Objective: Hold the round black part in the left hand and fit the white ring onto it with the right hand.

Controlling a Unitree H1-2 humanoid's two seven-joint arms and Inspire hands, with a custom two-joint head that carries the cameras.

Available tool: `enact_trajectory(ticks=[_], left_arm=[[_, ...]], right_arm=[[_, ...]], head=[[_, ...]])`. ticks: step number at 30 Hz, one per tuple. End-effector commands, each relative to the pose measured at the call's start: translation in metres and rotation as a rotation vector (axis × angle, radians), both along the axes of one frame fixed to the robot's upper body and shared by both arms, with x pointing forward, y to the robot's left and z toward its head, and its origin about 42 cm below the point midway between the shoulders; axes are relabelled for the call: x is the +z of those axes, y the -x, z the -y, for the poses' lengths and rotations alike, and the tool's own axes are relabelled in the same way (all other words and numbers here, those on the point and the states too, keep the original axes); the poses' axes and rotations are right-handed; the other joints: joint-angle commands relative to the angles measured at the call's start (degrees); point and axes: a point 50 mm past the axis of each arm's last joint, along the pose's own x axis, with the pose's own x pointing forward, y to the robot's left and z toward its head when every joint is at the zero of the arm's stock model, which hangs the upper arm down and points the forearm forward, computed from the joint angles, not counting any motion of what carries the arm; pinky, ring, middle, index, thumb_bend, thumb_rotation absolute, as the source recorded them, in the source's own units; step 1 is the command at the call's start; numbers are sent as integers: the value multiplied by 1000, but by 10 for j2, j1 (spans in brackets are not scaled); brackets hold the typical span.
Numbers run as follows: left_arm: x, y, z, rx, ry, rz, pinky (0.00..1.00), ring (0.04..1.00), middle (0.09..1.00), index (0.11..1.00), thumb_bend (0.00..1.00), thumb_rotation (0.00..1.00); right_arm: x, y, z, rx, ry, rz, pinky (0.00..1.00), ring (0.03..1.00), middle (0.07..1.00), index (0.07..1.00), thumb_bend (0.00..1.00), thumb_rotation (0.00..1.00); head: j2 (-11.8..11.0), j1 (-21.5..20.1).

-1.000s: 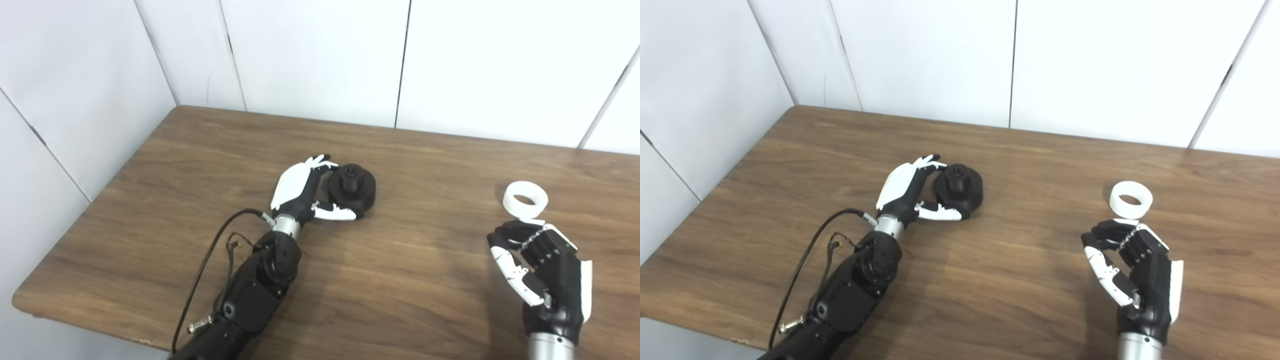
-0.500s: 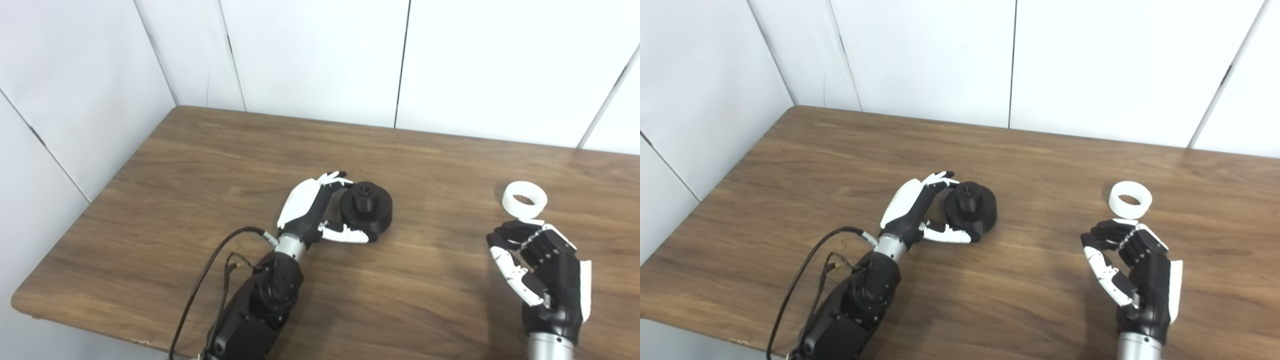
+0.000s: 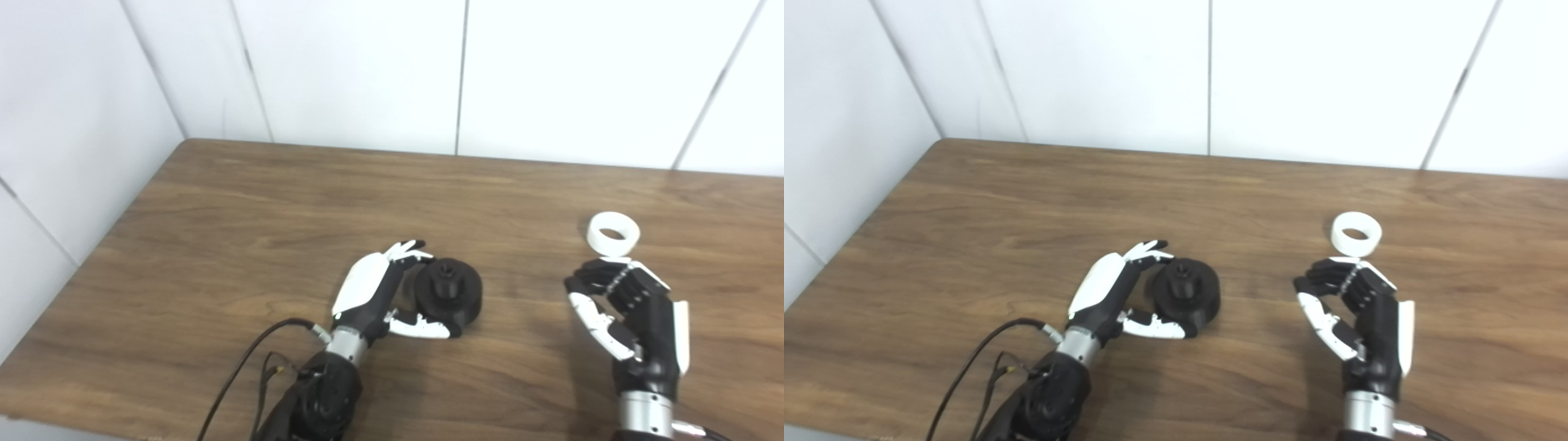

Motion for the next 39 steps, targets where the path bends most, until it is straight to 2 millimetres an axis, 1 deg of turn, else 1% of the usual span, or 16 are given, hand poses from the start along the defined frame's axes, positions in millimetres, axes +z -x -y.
enact_trajectory(ticks=[1, 4, 5, 6, 7, 17, 20, 24, 28, 31, 35, 36, 39], left_arm=[[13, 0, 5, -37, 15, 44, 909, 970, 933, 652, 878, 344], [14, 4, 7, -51, 19, 34, 903, 968, 933, 650, 886, 325], [14, 6, 8, -56, 17, 34, 903, 966, 932, 648, 887, 319], [15, 7, 9, -62, 14, 36, 904, 962, 929, 645, 888, 312], [15, 8, 9, -68, 10, 39, 905, 961, 927, 645, 889, 313], [20, 19, 9, -108, 0, 26, 868, 955, 927, 647, 902, 301], [21, 22, 8, -118, 3, 18, 858, 954, 929, 651, 898, 306], [22, 23, 7, -119, 10, 13, 875, 962, 936, 655, 890, 298], [22, 22, 7, -120, 12, 13, 889, 969, 941, 656, 880, 296], [22, 22, 7, -118, 12, 13, 875, 967, 939, 656, 880, 299], [21, 22, 4, -113, 3, 16, 852, 961, 934, 654, 880, 294], [20, 22, 3, -114, 2, 16, 847, 961, 933, 653, 878, 287], [21, 22, -1, -118, 3, 21, 843, 960, 930, 651, 875, 277]], right_arm=[[7, 5, -6, -12, -14, 25, 408, 499, 498, 487, 518, 7], [9, 5, -8, -9, -21, 29, 404, 498, 497, 487, 517, 5], [9, 5, -9, -11, -21, 29, 402, 496, 497, 487, 517, 5], [10, 5, -10, -12, -20, 27, 397, 494, 495, 488, 518, 5], [10, 5, -11, -12, -20, 25, 398, 495, 493, 490, 518, 6], [13, 2, -24, -10, -27, 32, 414, 501, 494, 489, 517, 4], [13, 1, -27, -13, -27, 37, 420, 502, 495, 488, 517, 3], [13, 1, -30, -13, -28, 38, 402, 482, 492, 489, 517, 2], [13, 1, -30, -14, -32, 40, 389, 466, 488, 490, 517, 2], [12, 1, -29, -16, -22, 39, 395, 476, 491, 489, 517, 3], [11, 2, -28, -24, -20, 34, 396, 483, 493, 489, 518, 3], [11, 1, -27, -26, -16, 36, 412, 500, 497, 487, 517, 3], [14, -3, -16, -41, 31, 46, 426, 522, 501, 487, 517, 3]], head=[[1, -4], [3, -15], [5, -28], [5, -28], [7, -40], [11, -95], [12, -105], [12, -106], [11, -101], [8, -106], [1, -128], [1, -130], [-1, -149]])
